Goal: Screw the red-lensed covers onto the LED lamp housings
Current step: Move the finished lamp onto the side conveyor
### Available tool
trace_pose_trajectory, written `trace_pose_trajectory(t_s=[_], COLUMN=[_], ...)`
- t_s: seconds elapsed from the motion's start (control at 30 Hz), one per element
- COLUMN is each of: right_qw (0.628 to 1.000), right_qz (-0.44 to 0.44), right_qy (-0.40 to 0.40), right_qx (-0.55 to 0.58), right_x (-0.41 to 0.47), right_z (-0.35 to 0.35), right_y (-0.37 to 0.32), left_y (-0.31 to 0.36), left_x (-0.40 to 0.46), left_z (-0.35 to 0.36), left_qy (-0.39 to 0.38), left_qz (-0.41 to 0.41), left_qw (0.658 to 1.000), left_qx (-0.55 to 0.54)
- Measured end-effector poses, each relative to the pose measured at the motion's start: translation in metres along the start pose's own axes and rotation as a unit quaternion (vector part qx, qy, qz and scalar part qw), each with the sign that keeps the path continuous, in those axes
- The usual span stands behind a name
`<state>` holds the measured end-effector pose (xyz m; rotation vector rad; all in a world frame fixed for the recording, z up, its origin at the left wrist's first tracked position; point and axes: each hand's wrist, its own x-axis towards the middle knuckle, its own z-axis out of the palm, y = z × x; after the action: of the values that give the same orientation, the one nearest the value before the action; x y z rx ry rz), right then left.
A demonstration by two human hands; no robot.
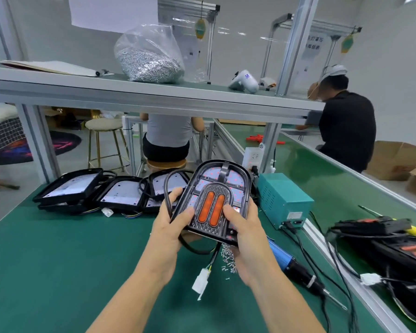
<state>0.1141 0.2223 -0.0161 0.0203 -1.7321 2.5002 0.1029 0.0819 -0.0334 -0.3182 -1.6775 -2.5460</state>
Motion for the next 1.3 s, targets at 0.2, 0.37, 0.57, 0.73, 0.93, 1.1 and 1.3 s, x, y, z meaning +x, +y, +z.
trace_pose_trajectory(t_s=[0.2, 0.37, 0.57, 0.73, 0.93, 1.1, 1.3], right_qw=[0.997, 0.992, 0.977, 0.957, 0.929, 0.895, 0.859], right_qz=[-0.049, -0.073, -0.085, -0.096, -0.084, -0.089, -0.074], right_qy=[0.044, 0.097, 0.187, 0.267, 0.352, 0.43, 0.498], right_qx=[-0.036, -0.043, -0.05, -0.065, -0.079, -0.078, -0.09], right_x=[-0.014, -0.02, -0.019, -0.014, -0.011, -0.004, 0.004], right_z=[-0.032, -0.07, -0.116, -0.162, -0.223, -0.264, -0.292], right_y=[-0.012, -0.028, -0.05, -0.073, -0.092, -0.109, -0.124], left_y=[-0.019, -0.037, -0.058, -0.077, -0.094, -0.103, -0.12], left_x=[0.003, 0.009, 0.023, 0.035, 0.034, 0.028, 0.013], left_z=[0.034, 0.074, 0.13, 0.191, 0.253, 0.282, 0.301], left_qy=[-0.029, -0.063, -0.095, -0.103, -0.154, -0.254, -0.374], left_qz=[-0.049, -0.095, -0.135, -0.165, -0.129, -0.117, -0.039], left_qw=[0.997, 0.992, 0.985, 0.98, 0.978, 0.945, 0.868], left_qx=[-0.042, -0.047, -0.047, -0.045, 0.058, 0.172, 0.323])
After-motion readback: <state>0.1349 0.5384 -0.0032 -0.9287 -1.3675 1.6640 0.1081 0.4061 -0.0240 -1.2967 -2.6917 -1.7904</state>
